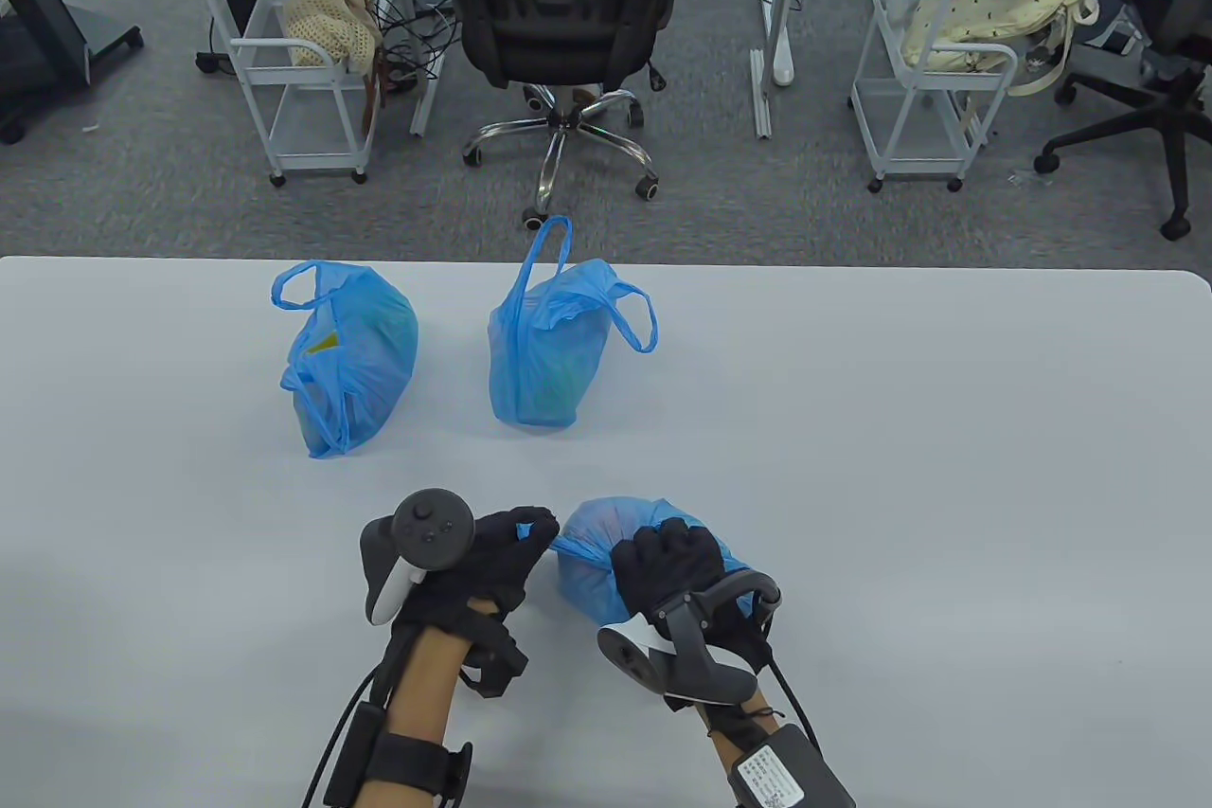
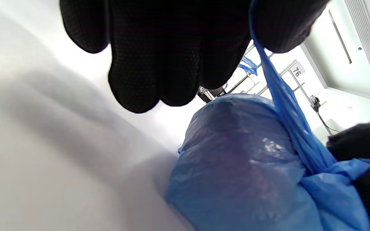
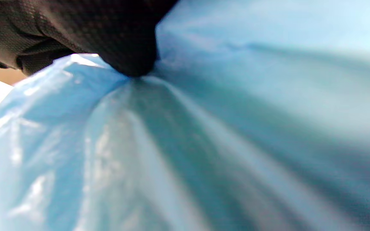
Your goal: Tie knot on plastic bag top
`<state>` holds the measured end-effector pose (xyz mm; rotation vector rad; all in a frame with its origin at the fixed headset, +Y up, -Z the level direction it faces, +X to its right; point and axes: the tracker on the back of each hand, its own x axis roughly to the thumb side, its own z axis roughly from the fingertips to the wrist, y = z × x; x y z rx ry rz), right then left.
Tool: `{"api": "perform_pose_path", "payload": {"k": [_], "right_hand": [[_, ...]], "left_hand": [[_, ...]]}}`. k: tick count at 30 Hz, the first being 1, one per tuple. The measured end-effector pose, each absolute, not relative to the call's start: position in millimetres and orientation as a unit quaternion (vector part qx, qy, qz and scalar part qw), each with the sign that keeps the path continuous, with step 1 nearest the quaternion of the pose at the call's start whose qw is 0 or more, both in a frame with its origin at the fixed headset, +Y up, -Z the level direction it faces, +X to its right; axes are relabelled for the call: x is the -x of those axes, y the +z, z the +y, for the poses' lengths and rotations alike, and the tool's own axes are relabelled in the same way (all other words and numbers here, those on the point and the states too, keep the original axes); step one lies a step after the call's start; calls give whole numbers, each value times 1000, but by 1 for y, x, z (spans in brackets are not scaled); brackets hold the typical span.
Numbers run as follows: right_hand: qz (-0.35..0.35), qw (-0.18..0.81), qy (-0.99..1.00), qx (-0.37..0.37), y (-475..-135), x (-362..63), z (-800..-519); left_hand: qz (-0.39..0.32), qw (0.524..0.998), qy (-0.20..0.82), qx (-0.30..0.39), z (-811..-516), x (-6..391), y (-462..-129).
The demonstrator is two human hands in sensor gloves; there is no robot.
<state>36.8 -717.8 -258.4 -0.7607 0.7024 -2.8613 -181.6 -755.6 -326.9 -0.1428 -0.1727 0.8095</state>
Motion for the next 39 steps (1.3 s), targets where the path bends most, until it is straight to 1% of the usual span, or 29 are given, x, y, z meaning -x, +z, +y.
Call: {"api": "perform_pose_path", "payload": {"k": [5,10,12,14,15,18,22,25,27,29,31,32,34,36,39], "right_hand": [[248,20,-939,238,-260,-47,-713],[257,-10,-945,201,-267,-69,-703],[263,-28,-948,175,-274,-86,-694],[266,-45,-952,147,-282,-103,-686],[271,-40,-952,136,-286,-110,-681],[287,-24,-953,91,-302,-138,-661],[308,-8,-951,18,-326,-173,-638],[313,1,-949,-29,-341,-189,-633],[307,-2,-949,-68,-355,-199,-634],[291,-16,-948,-128,-371,-209,-639],[274,-14,-945,-179,-388,-218,-648],[268,-6,-945,-189,-394,-221,-651],[250,13,-940,-232,-408,-227,-660],[222,21,-933,-283,-421,-232,-668],[218,20,-923,-317,-431,-241,-680]], "left_hand": [[-81,904,416,64,-755,184,-327],[-64,867,492,48,-755,196,-327],[-48,838,543,35,-754,204,-326],[-27,823,568,16,-752,210,-326],[-19,821,570,3,-752,211,-326],[12,837,546,-40,-747,213,-330],[35,842,537,-50,-729,208,-348],[47,856,509,-70,-721,207,-363],[55,866,490,-77,-715,208,-374],[57,874,478,-64,-715,205,-385],[53,877,475,-54,-718,202,-396],[50,876,476,-54,-719,201,-400],[45,876,477,-44,-724,199,-410],[51,887,459,-22,-728,198,-419],[48,892,450,13,-733,198,-430]]}}
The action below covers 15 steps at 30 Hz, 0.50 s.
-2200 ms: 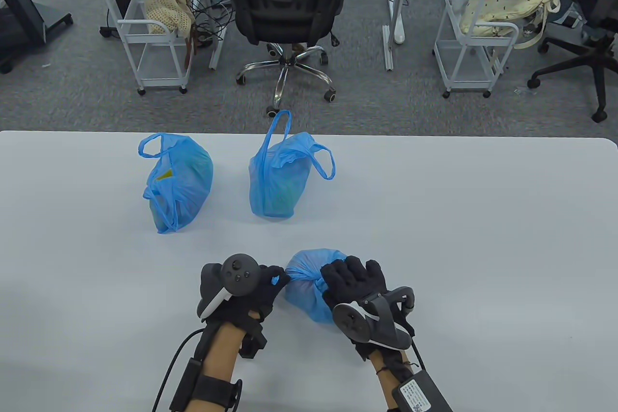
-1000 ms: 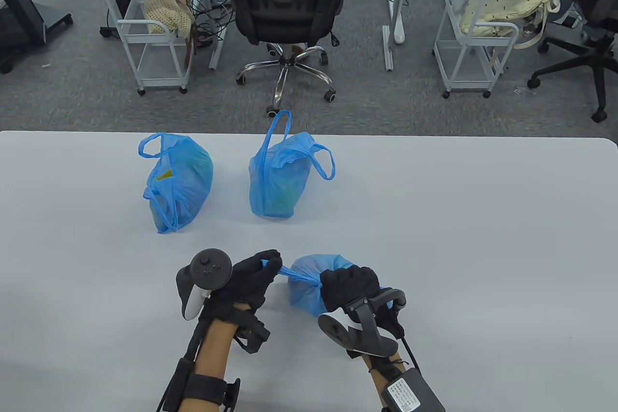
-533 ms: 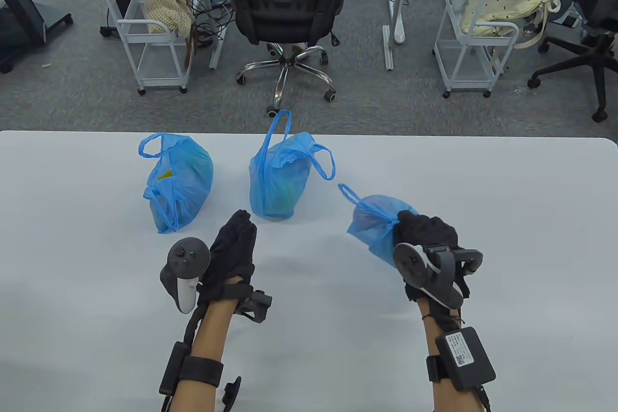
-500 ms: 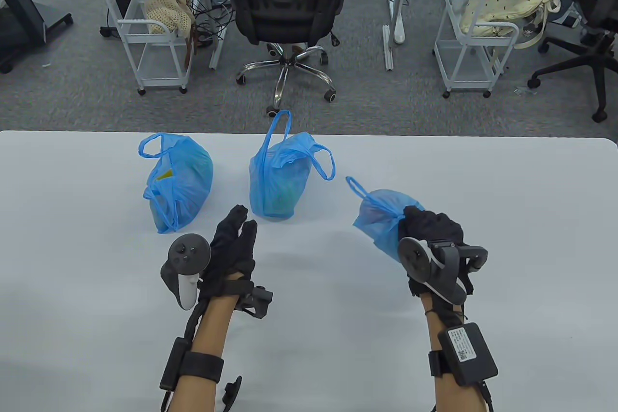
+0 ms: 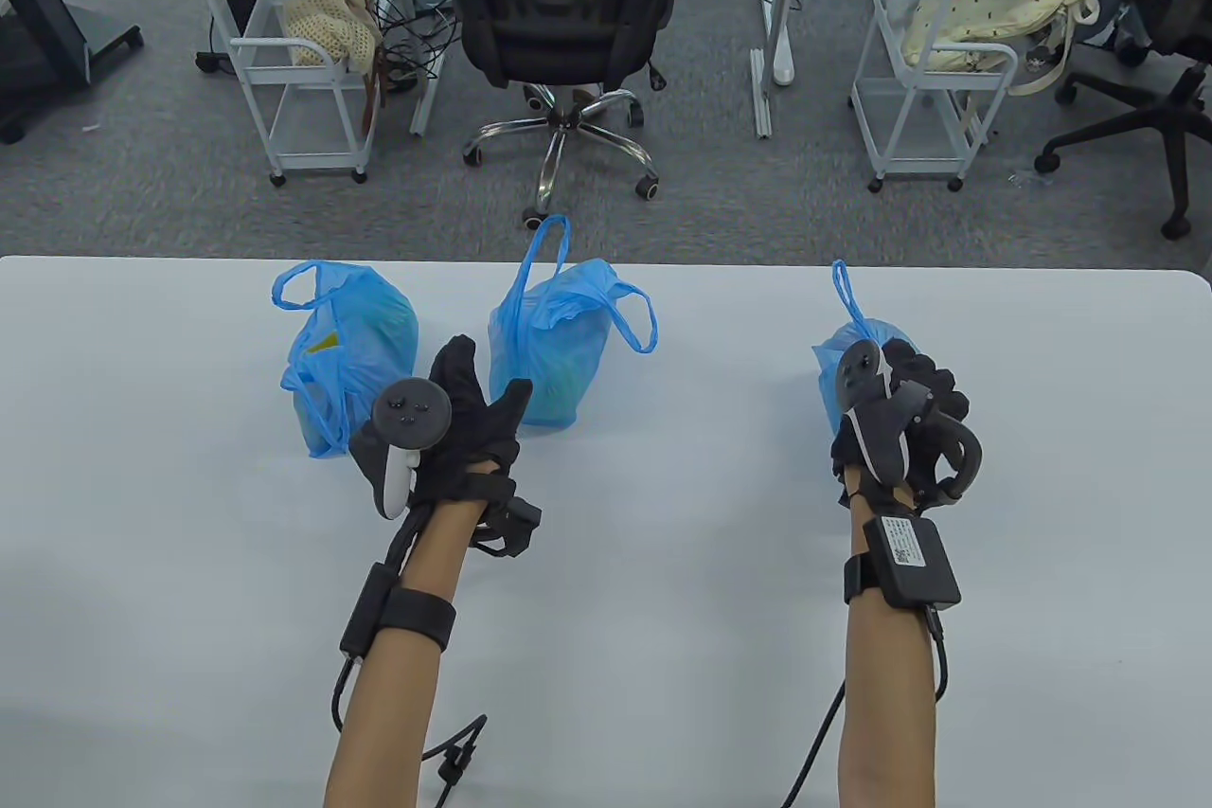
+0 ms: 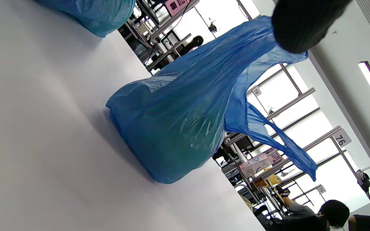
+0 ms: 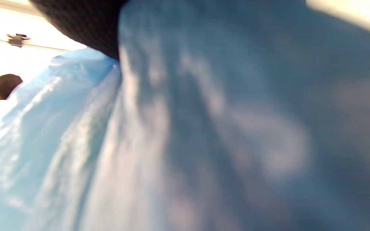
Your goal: Tie knot on plastic bag top
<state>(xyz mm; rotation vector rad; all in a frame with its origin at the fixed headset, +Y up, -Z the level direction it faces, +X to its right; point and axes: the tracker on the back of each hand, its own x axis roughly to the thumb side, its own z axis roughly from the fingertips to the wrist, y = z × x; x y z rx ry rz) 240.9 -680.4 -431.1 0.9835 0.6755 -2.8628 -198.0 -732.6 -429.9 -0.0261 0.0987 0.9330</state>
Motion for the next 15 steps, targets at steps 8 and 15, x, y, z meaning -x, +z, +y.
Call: {"api": "perform_pose_path", "payload": {"k": [8,15], "right_hand": [[181,27,-940,-290,-437,-244,-707],[234,-74,-934,-261,-408,-252,-692]], "left_hand": [[35,882,468,39,-741,198,-452],[34,881,470,32,-734,200,-461]]}}
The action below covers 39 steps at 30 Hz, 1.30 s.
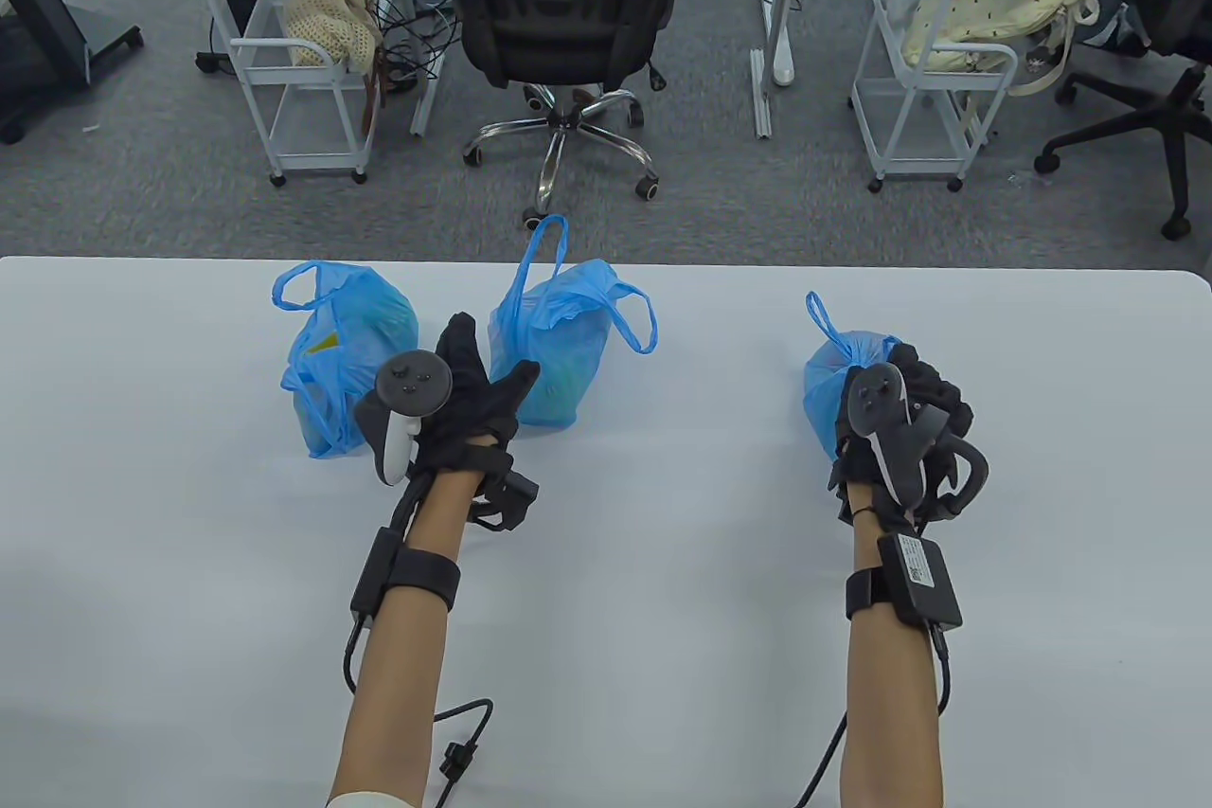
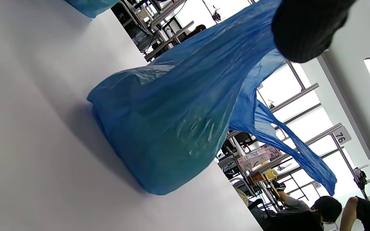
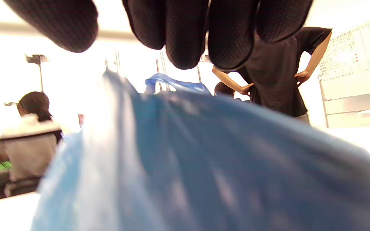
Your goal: Tie knot on plastic bag top
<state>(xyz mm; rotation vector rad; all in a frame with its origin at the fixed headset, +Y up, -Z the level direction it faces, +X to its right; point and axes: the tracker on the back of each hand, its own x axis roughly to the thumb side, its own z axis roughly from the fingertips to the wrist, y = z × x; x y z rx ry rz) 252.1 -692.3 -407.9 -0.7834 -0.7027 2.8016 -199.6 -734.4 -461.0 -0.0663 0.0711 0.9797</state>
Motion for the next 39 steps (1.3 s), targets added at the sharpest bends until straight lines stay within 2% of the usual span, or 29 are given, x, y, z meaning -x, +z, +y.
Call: {"api": "perform_pose_path", "payload": {"k": [4,9,11,13,15,17,20,25,30,39], "right_hand": [[-258,109,925,257,-380,-253,-681],[-265,69,937,217,-344,-234,-672],[-269,63,941,195,-331,-222,-674],[-266,59,947,170,-322,-212,-684],[-253,53,954,154,-321,-204,-696],[-246,-2,957,152,-318,-202,-700],[-243,-25,960,136,-316,-197,-706],[-223,-57,965,128,-318,-192,-713],[-220,-82,966,112,-319,-188,-715],[-219,-102,967,84,-320,-177,-714]], "left_hand": [[36,883,466,42,-731,198,-463],[47,893,447,16,-730,202,-475],[40,890,452,35,-729,199,-479],[42,888,457,24,-727,194,-480],[45,886,462,17,-725,186,-479],[57,901,430,5,-721,178,-475],[93,933,336,-86,-714,168,-473],[120,933,332,-68,-716,151,-479],[170,940,262,-138,-721,137,-482],[162,919,316,-172,-710,147,-477]]}}
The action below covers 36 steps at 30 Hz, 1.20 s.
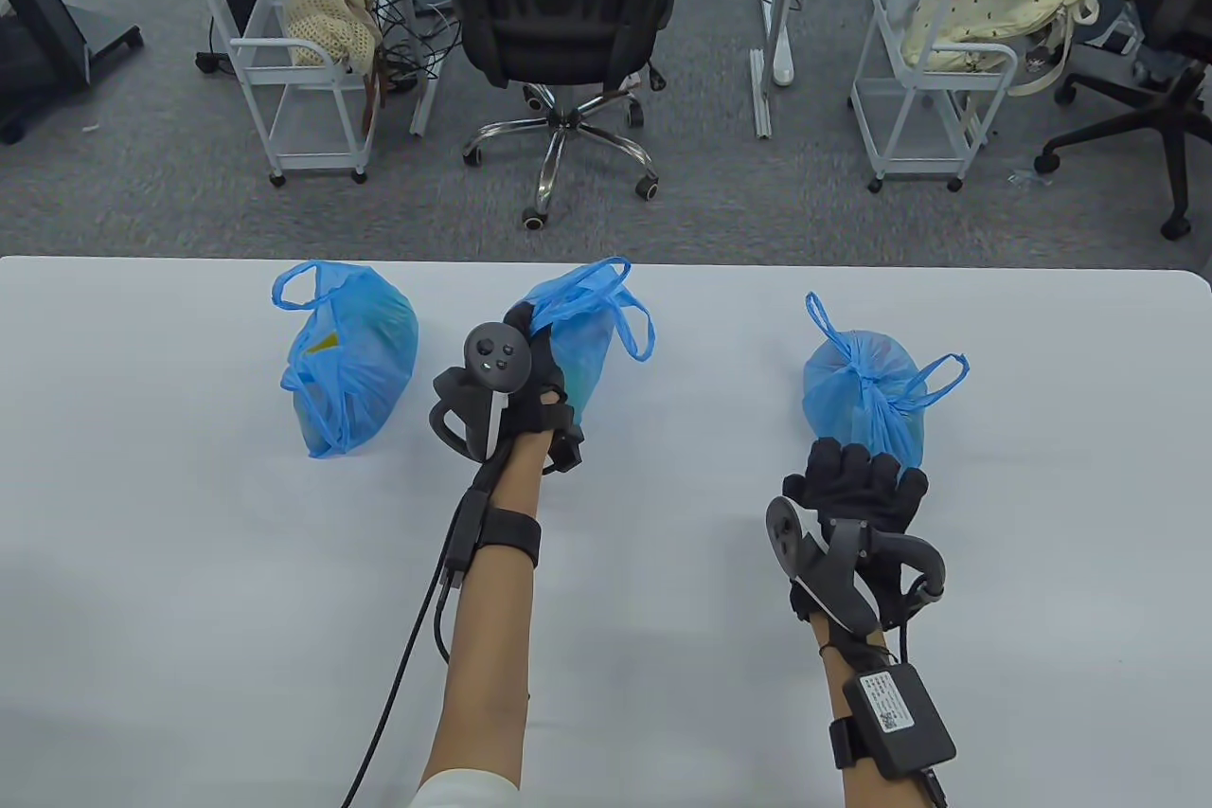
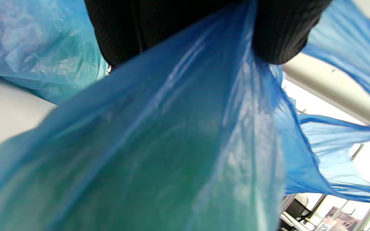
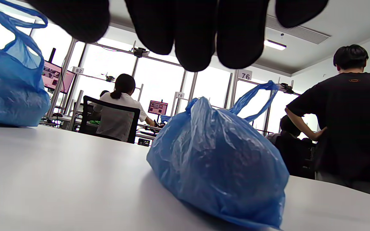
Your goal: Tie knot on plastic bag top
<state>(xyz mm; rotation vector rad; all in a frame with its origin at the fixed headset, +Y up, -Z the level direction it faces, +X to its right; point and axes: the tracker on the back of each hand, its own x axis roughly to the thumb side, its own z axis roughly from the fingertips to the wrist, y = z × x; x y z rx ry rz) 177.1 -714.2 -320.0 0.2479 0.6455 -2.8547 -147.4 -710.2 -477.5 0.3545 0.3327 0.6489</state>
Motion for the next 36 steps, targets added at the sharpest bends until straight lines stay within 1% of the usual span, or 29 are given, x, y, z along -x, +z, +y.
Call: {"api": "perform_pose_path", "payload": {"k": [4,11,15,20,23,26,30,32,36], "right_hand": [[223,99,-967,-79,-319,-177,-710],[225,83,-966,-94,-318,-187,-707],[228,65,-966,-107,-316,-196,-704],[228,41,-965,-126,-315,-209,-703],[227,32,-963,-139,-314,-213,-703],[229,28,-963,-137,-313,-212,-702],[235,30,-963,-127,-312,-207,-699],[239,32,-963,-122,-312,-205,-698],[239,41,-962,-125,-311,-204,-699]], "left_hand": [[140,899,373,-181,-701,156,-469],[97,887,389,-227,-667,163,-451],[72,874,420,-234,-648,163,-437],[42,839,486,-241,-628,162,-412],[23,822,515,-241,-622,158,-397],[9,815,530,-235,-621,153,-383],[-8,806,548,-221,-630,149,-363],[-15,801,557,-217,-637,149,-353],[-14,791,578,-198,-666,147,-333]]}}
